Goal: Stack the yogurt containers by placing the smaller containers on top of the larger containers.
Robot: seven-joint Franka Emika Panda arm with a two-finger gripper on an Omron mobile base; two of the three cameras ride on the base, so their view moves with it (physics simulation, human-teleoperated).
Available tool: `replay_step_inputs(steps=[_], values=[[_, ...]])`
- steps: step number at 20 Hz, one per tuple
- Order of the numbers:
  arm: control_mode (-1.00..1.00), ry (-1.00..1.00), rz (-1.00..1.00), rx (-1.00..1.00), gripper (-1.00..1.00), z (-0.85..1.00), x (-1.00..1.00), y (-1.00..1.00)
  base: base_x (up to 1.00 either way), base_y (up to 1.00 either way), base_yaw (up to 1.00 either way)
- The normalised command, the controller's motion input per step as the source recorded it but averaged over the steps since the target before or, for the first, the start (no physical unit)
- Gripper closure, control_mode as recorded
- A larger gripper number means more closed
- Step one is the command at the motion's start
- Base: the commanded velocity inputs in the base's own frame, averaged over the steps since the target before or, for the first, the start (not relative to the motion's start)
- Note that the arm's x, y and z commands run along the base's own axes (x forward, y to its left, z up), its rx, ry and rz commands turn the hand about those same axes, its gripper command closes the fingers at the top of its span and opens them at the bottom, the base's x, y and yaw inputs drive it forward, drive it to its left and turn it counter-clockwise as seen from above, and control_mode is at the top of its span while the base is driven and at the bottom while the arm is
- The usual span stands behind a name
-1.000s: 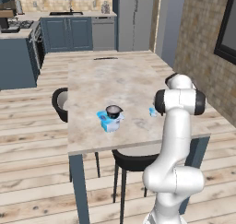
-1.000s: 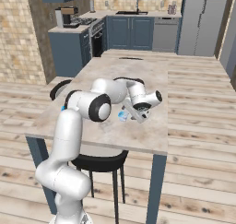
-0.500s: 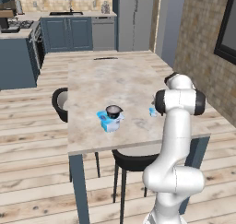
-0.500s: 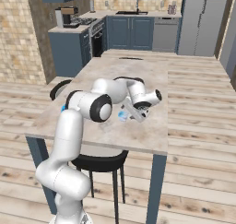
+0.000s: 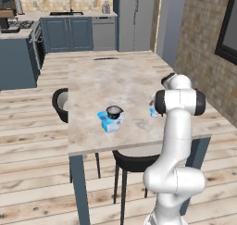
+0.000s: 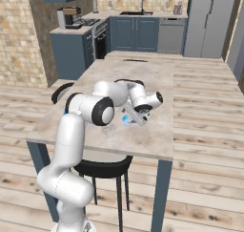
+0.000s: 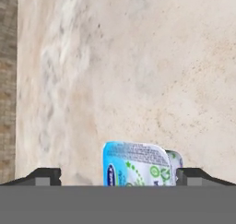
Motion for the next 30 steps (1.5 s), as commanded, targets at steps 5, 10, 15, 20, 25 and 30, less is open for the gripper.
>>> replay_step_inputs(steps=[5,10,15,20,25,30], values=[[-1.0,0.0,0.0,0.0,-1.0,-0.25,0.0,0.0,0.0,0.0,0.0],[-1.0,0.0,0.0,0.0,-1.0,-0.3,0.0,0.0,0.0,0.0,0.0],[-1.0,0.0,0.0,0.0,-1.0,-0.27,0.0,0.0,0.0,0.0,0.0],[-1.0,0.0,0.0,-0.01,1.0,-0.17,0.0,0.0,0.0,0.0,0.0],[-1.0,0.0,0.0,-0.02,1.0,-0.17,0.0,0.0,0.0,0.0,0.0],[-1.0,0.0,0.0,0.0,1.0,-0.21,0.0,0.0,0.0,0.0,0.0]])
